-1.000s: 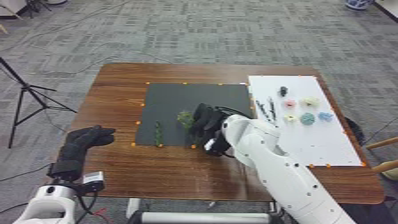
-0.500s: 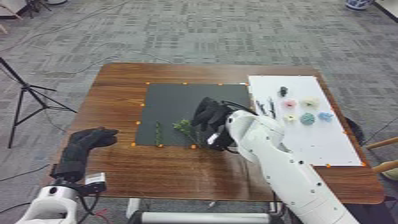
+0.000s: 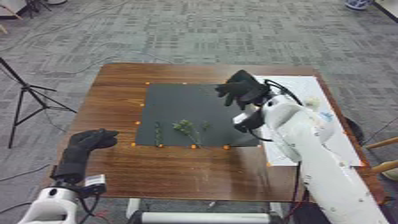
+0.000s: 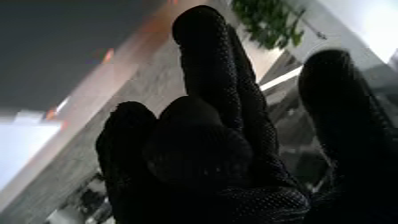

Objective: Arrange flowers

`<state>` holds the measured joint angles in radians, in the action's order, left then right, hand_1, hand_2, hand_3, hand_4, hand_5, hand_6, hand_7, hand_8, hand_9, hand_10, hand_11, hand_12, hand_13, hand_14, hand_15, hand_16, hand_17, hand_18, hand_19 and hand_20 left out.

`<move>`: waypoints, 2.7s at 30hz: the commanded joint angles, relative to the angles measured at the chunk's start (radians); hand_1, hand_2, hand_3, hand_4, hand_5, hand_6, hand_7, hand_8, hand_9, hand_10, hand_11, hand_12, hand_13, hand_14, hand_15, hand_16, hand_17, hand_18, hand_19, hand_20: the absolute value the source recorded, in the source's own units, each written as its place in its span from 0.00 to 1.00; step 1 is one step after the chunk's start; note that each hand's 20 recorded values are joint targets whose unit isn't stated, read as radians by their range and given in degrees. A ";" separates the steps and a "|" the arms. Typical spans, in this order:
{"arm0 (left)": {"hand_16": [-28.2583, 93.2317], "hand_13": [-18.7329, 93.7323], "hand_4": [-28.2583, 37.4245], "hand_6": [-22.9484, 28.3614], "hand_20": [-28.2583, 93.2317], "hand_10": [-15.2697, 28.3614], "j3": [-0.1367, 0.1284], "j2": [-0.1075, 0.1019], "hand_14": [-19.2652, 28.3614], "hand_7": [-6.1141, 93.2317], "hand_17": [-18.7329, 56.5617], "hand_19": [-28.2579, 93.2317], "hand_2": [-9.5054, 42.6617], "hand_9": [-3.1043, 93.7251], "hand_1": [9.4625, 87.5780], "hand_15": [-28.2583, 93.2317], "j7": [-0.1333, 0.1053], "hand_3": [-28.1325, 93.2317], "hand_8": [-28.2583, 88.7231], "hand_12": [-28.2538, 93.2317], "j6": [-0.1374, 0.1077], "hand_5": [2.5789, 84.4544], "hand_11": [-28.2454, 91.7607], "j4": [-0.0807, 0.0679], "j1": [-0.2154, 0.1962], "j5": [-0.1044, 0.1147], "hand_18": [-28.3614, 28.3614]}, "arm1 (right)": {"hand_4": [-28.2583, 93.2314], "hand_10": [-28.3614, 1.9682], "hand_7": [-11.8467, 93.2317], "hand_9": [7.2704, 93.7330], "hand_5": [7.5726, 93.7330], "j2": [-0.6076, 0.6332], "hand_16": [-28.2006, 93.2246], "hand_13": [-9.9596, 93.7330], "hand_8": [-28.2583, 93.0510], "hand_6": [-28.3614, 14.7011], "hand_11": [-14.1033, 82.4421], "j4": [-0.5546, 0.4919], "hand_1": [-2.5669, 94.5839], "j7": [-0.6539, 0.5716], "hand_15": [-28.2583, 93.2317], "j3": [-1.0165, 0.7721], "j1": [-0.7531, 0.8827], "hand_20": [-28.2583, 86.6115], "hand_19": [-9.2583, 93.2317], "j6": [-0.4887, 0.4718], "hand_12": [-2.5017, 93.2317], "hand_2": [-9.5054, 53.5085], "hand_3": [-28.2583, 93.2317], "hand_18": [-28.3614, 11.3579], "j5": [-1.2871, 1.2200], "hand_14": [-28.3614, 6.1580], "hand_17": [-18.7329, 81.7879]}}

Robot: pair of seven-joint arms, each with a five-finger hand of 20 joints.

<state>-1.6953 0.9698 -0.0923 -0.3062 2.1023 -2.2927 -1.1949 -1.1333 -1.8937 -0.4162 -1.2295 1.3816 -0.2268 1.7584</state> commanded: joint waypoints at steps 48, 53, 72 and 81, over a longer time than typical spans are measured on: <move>0.25 0.55 0.02 0.48 0.45 0.69 -0.002 0.014 0.81 0.29 0.29 0.45 0.39 0.63 0.24 0.55 0.021 0.76 0.17 0.39 0.047 0.69 0.48 0.004 0.015 -0.018 0.78 | 0.17 0.34 0.24 0.88 0.77 0.076 0.53 1.00 0.19 0.52 0.29 0.030 0.33 -0.117 0.66 -0.022 0.039 0.75 1.00 -0.169 0.23 0.38 0.59 0.35 -0.187 0.64 0.84; 0.25 0.55 0.02 0.48 0.45 0.69 -0.006 0.011 0.81 0.29 0.29 0.45 0.39 0.63 0.24 0.55 0.019 0.76 0.17 0.39 0.037 0.69 0.48 0.010 0.000 -0.015 0.78 | 0.16 0.41 0.24 0.91 0.78 0.182 0.51 1.00 0.20 0.50 0.34 -0.013 0.36 -0.003 0.68 -0.060 0.050 0.73 1.00 0.094 0.25 0.09 0.70 0.40 0.001 0.67 0.85; 0.25 0.55 0.02 0.48 0.45 0.69 -0.011 0.024 0.82 0.29 0.29 0.45 0.39 0.64 0.25 0.55 0.028 0.76 0.17 0.38 0.045 0.69 0.47 0.019 -0.003 -0.025 0.78 | 0.13 0.43 0.33 0.89 0.73 0.179 0.53 1.00 0.22 0.46 0.52 0.198 0.31 -0.020 0.68 0.026 -0.049 0.76 1.00 -0.022 0.37 0.00 0.66 0.41 0.540 0.70 0.85; 0.25 0.55 0.03 0.48 0.45 0.70 -0.012 0.022 0.81 0.29 0.29 0.45 0.38 0.64 0.25 0.55 0.029 0.76 0.17 0.38 0.048 0.69 0.47 0.026 -0.003 -0.029 0.78 | 0.13 0.39 0.28 0.88 0.72 0.186 0.54 0.99 0.22 0.41 0.49 0.250 0.27 0.004 0.67 0.196 -0.222 0.74 1.00 -0.271 0.36 0.00 0.63 0.42 0.596 0.68 0.84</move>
<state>-1.7000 0.9822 -0.0698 -0.2586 2.1135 -2.2881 -1.2154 -0.9450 -1.6719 -0.4400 -1.1423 1.2932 -0.3837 2.3094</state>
